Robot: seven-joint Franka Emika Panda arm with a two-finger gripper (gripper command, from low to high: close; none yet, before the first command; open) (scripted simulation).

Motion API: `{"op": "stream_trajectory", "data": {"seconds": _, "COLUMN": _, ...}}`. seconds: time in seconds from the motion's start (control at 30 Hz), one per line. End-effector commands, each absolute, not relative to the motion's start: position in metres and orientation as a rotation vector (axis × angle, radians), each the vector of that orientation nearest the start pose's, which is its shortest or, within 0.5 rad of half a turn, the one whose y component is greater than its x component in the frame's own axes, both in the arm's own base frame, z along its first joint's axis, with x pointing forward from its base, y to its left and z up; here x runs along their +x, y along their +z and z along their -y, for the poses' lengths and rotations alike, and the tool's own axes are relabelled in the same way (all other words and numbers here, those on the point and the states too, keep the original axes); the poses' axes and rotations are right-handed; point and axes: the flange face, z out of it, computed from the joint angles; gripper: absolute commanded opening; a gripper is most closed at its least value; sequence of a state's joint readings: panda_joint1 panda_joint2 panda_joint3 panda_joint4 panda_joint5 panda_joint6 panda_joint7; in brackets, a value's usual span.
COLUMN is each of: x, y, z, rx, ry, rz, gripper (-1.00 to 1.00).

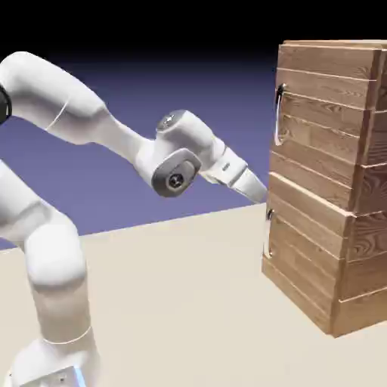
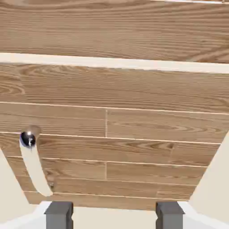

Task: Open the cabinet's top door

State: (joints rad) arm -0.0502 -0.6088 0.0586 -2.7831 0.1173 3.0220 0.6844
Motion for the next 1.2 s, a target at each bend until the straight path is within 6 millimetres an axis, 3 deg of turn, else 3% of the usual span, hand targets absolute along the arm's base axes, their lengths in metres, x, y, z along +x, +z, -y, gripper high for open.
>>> {"op": "stream_trajectory", "data": {"seconds": 0.0, "x": 0.387, "y": 0.493, "z": 0.007, "rx": -2.395, "ry": -1.118, "rz": -1.013, "gripper": 0.0}}
{"op": "stream_trajectory", "data": {"seconds": 0.33, "x": 0.368, "y": 0.576, "z": 0.02, "rx": -2.16, "ry": -1.307, "rz": -1.11, "gripper": 0.0}}
{"op": "stream_trajectory", "data": {"seconds": 0.63, "x": 0.348, "y": 0.628, "z": 0.003, "rx": -1.981, "ry": -1.46, "rz": -1.108, "gripper": 0.0}}
{"op": "stream_trajectory", "data": {"seconds": 0.9, "x": 0.343, "y": 0.65, "z": -0.032, "rx": -1.864, "ry": -1.579, "rz": -1.051, "gripper": 0.0}}
{"op": "stream_trajectory", "data": {"seconds": 1.17, "x": 0.358, "y": 0.646, "z": -0.074, "rx": -1.791, "ry": -1.678, "rz": -0.963, "gripper": 0.0}}
